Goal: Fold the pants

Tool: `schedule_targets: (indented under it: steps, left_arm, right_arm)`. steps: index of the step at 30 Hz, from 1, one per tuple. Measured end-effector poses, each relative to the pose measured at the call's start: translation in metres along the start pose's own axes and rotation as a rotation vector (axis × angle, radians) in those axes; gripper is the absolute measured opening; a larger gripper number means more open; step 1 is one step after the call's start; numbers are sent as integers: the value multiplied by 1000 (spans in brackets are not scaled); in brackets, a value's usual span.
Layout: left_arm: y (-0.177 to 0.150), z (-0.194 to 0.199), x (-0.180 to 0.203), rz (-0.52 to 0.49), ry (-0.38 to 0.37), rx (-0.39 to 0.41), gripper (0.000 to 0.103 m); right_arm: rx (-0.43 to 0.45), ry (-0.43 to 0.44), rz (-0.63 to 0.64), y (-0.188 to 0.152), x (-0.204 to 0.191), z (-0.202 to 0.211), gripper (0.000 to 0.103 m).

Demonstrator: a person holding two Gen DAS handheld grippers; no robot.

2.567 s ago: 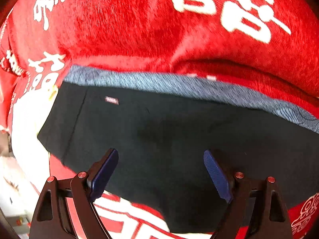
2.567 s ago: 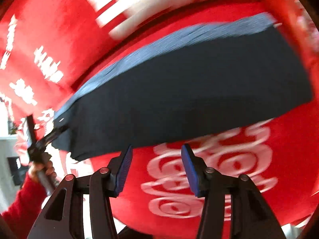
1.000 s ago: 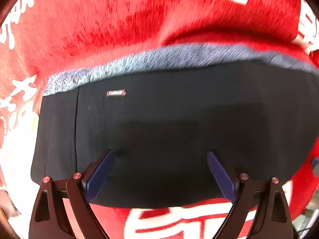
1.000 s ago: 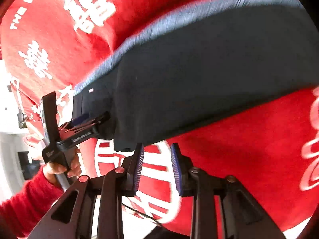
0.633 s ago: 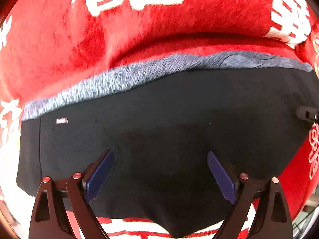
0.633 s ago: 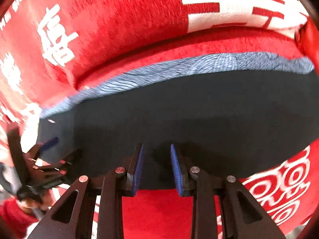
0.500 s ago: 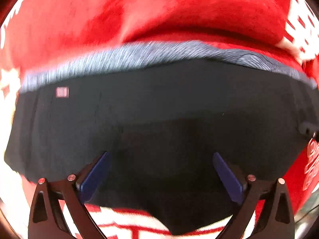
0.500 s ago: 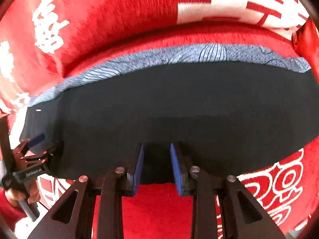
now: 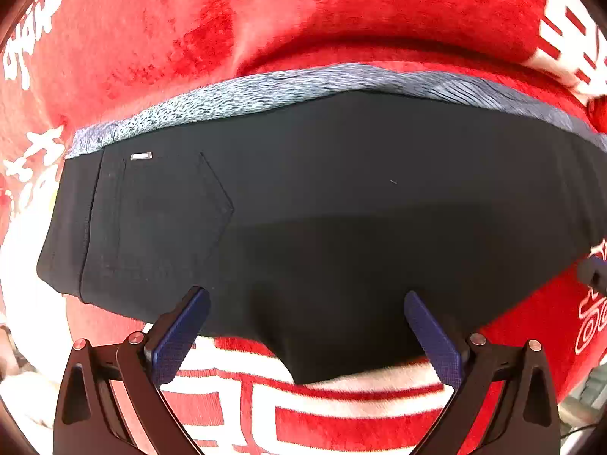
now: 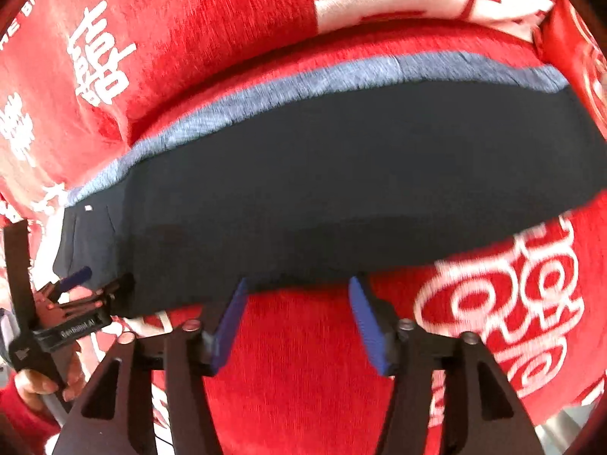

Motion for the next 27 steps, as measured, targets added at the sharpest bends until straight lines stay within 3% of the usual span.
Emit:
schedule_targets:
  steps: [7, 12, 14, 24, 27]
  left_arm:
    - [-20, 12, 31, -47, -34, -20, 103]
    - [-12, 5, 61, -76, -62, -45, 103]
    - [-16, 11, 69, -87, -66, -55, 103]
    - [-3, 11, 125, -129, -78, -69, 103]
    - [-1, 5, 146, -134, -79, -82, 103]
  right_arm:
    - [-77, -10, -64, -49, 18, 1, 67]
    - [-98, -7, -138, -73, 41, 7, 67]
    - [-96, -5, -157, -75, 29, 0, 67]
    - [-89, 19, -236, -87, 90, 15, 69]
    - [-133, 24, -199, -83, 99, 11, 69]
Point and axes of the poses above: each gripper's, at about its wrist camera, not at the fingertips, and z roughly against the way its jaws point, x to its right, y to its top, the point moved 4 cm from there along -z, roughly the way its jaws point, and after that the axes turned 13 degrees about -y, right-handed, at the moved point
